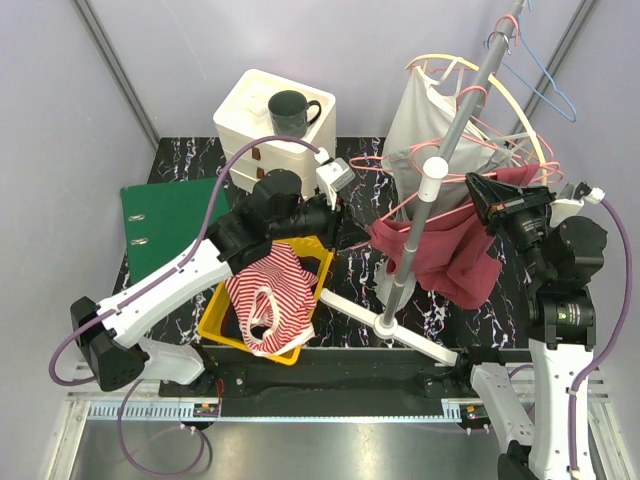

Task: Remove the tank top from the hanger
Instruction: Pick up the hanger from the clothesline, then remove the tank top from the hanger.

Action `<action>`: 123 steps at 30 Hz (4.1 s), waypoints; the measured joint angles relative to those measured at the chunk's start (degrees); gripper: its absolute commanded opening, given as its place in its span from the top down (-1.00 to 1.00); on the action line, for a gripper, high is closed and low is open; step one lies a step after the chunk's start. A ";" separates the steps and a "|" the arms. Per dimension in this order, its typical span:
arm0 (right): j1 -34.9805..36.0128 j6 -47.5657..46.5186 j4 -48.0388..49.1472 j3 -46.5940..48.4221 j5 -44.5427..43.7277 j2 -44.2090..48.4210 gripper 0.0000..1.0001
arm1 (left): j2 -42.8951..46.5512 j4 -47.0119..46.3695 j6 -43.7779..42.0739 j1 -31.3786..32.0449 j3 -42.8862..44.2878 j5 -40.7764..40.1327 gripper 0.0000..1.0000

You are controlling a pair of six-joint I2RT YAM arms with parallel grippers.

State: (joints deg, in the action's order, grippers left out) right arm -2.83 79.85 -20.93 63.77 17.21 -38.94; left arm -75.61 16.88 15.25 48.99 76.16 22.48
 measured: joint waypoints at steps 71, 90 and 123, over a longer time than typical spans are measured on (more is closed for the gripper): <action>0.22 9.97 2.60 -7.26 -1.03 7.06 1.00 | 29.70 -4.70 3.87 -1.38 -22.67 -14.88 -0.80; 0.22 8.92 1.36 -7.23 1.62 7.87 1.00 | 3.02 -8.79 -7.93 5.55 -4.20 -4.72 -0.01; 0.22 -37.31 -21.90 7.76 -0.96 12.55 -0.59 | 8.13 32.59 -19.69 4.66 12.13 -13.16 1.00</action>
State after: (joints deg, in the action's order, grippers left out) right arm -2.61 42.54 -42.83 71.53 16.25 -26.39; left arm -67.48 49.47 -4.45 53.65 88.29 9.32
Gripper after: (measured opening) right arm 0.760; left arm 0.034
